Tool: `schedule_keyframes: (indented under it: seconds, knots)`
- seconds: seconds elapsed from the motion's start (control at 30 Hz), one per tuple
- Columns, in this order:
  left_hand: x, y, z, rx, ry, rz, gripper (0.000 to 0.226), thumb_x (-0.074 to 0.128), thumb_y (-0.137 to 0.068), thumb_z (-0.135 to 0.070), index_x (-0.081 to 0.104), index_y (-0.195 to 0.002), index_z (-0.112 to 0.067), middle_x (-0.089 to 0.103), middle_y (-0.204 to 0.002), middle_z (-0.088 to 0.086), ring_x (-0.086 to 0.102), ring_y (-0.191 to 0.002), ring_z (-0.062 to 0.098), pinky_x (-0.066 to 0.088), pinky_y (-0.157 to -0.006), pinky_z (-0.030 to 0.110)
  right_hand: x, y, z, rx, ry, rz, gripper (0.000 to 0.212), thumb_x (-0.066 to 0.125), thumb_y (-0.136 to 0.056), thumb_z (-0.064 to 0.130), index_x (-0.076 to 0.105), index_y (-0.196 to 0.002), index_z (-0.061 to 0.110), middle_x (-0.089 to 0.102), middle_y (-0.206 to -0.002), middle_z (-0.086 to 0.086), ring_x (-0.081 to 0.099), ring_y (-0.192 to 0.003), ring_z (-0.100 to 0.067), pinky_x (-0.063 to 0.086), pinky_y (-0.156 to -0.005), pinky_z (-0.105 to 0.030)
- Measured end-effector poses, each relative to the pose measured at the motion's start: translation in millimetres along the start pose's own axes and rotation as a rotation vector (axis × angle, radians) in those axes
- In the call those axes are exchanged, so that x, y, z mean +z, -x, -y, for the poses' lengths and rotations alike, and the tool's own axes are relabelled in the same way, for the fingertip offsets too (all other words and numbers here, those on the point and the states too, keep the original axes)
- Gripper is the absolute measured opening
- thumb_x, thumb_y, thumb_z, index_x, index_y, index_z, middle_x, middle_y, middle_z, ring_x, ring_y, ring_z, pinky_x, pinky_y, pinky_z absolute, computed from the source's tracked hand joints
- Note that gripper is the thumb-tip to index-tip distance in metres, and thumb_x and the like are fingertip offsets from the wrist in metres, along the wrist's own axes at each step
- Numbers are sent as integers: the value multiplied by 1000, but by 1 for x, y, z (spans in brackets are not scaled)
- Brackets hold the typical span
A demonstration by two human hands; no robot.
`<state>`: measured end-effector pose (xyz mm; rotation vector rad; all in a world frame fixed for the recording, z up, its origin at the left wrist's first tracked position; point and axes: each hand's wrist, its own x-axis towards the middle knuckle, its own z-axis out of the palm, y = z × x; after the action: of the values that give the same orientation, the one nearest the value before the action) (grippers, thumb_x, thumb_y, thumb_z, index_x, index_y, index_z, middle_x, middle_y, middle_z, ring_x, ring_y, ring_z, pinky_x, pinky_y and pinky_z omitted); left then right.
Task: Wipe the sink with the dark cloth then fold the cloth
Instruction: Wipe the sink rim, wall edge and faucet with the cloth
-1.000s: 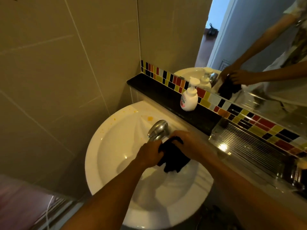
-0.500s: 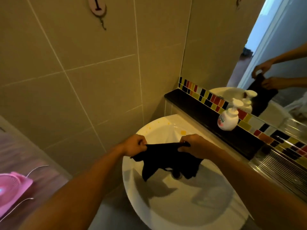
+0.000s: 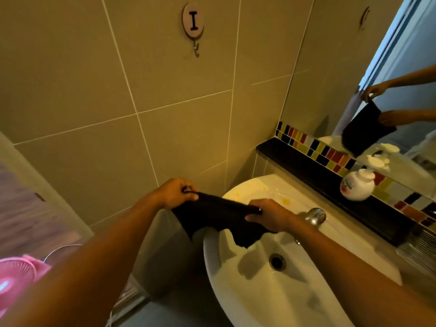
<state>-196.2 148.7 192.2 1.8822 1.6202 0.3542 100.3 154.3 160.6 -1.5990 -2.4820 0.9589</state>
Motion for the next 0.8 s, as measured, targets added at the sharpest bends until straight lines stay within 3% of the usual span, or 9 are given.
schedule_keyframes:
  seconds: [0.1, 0.17, 0.27, 0.33, 0.4, 0.47, 0.57, 0.67, 0.8]
  knots:
    - [18, 13, 29, -92, -112, 163, 25, 66, -86, -31, 70, -97, -9, 66, -90, 4, 60, -85, 17, 41, -68, 20, 40, -1, -7, 99, -47, 133, 19, 61, -89, 35, 62, -106, 26, 59, -98, 5, 59, -88, -15, 46, -72, -24]
    - [33, 21, 42, -145, -108, 286, 30, 61, -90, -33, 68, -106, -8, 61, -90, -1, 55, -82, 12, 36, -64, 13, 67, -1, -12, 122, -37, 217, 6, 62, -87, 38, 62, -91, 33, 64, -92, 4, 62, -89, -17, 46, -78, -28]
    - [50, 25, 59, -224, -146, 461, 41, 56, -92, -36, 58, -127, -15, 57, -126, 4, 53, -112, 19, 39, -84, 19, 93, -2, -12, 162, 11, 366, 5, 61, -88, 39, 59, -86, 35, 58, -90, 8, 54, -90, -15, 39, -83, -27]
    - [56, 21, 67, -238, -161, 485, 40, 55, -94, -34, 56, -129, -15, 55, -133, 7, 50, -122, 23, 36, -89, 24, 100, -4, -15, 209, 10, 421, 10, 60, -88, 40, 53, -80, 41, 57, -94, 8, 50, -94, -14, 38, -87, -29]
    - [57, 13, 72, -221, -127, 418, 35, 55, -94, -27, 59, -126, -13, 58, -130, 10, 53, -118, 24, 36, -85, 23, 104, -11, -19, 245, 6, 354, 4, 59, -87, 41, 59, -91, 41, 63, -108, 3, 53, -103, -15, 39, -93, -34]
    - [58, 0, 77, -205, -77, 293, 29, 55, -94, -22, 63, -120, -11, 62, -123, 12, 57, -113, 25, 39, -82, 25, 108, -24, -25, 301, -4, 189, 25, 57, -90, 38, 65, -111, 27, 63, -121, -2, 56, -112, -21, 39, -98, -36]
    - [67, -22, 83, -209, -45, 145, 27, 54, -94, -19, 65, -117, -15, 65, -121, 10, 59, -111, 26, 45, -89, 31, 106, -38, -21, 349, -116, -10, 21, 53, -95, 21, 66, -111, 14, 65, -113, -5, 58, -104, -20, 40, -91, -28]
    - [86, -33, 91, -224, -45, 117, 35, 53, -93, -24, 56, -127, -21, 60, -129, 8, 56, -118, 27, 46, -99, 40, 119, -47, -18, 427, -224, -161, 25, 51, -96, 16, 61, -119, 15, 59, -118, -5, 57, -111, -21, 41, -97, -28]
    - [123, -22, 102, -270, -50, 103, 50, 51, -94, -31, 38, -141, -22, 43, -146, 9, 41, -133, 29, 36, -110, 45, 157, -55, -8, 358, -115, -218, 40, 47, -96, 34, 45, -135, 25, 47, -141, -2, 47, -129, -24, 34, -113, -42]
